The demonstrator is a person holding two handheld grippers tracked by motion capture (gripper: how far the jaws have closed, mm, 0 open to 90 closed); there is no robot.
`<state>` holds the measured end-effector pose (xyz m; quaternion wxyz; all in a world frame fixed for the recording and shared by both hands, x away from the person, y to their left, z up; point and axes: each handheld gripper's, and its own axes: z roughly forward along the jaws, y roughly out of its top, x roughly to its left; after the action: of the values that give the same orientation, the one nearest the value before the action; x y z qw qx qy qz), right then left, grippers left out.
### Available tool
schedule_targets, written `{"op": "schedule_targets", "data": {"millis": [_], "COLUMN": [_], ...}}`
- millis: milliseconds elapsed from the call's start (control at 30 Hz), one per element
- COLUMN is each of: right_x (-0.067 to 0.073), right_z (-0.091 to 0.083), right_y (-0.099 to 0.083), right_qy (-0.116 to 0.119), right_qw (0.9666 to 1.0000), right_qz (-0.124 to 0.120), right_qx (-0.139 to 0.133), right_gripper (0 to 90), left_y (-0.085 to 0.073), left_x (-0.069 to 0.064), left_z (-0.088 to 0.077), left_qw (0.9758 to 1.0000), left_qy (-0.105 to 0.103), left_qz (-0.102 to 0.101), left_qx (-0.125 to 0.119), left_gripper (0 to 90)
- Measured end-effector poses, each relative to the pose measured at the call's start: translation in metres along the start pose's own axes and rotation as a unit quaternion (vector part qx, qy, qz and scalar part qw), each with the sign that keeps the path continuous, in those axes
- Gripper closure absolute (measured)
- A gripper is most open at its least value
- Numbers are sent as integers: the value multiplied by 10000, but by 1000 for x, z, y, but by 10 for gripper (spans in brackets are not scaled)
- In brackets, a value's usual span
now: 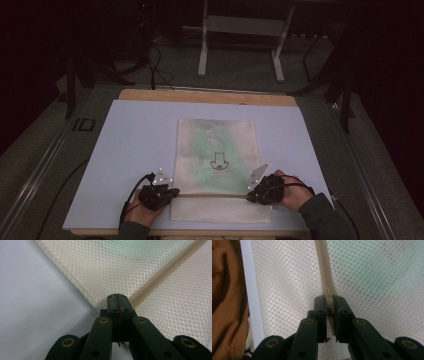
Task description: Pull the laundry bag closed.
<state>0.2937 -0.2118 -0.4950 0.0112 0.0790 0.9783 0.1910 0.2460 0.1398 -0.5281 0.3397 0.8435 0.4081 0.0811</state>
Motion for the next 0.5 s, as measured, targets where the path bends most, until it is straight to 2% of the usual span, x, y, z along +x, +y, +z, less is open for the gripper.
{"op": "schedule_targets", "data": {"millis": [500], "right_x": [-1], "right_z": [-5], "right_y": [-7], "right_qy": [-14], "right_qw": [9999], "right_qz": [79], "right_qx": [-108], "right_gripper": [822], "left_y": [0], "left_x": [0], "left_z": [0], "left_qw": [10000], "left_qy": [10], "left_qz": [13], "left_qx": [5], "left_gripper": [892]}}
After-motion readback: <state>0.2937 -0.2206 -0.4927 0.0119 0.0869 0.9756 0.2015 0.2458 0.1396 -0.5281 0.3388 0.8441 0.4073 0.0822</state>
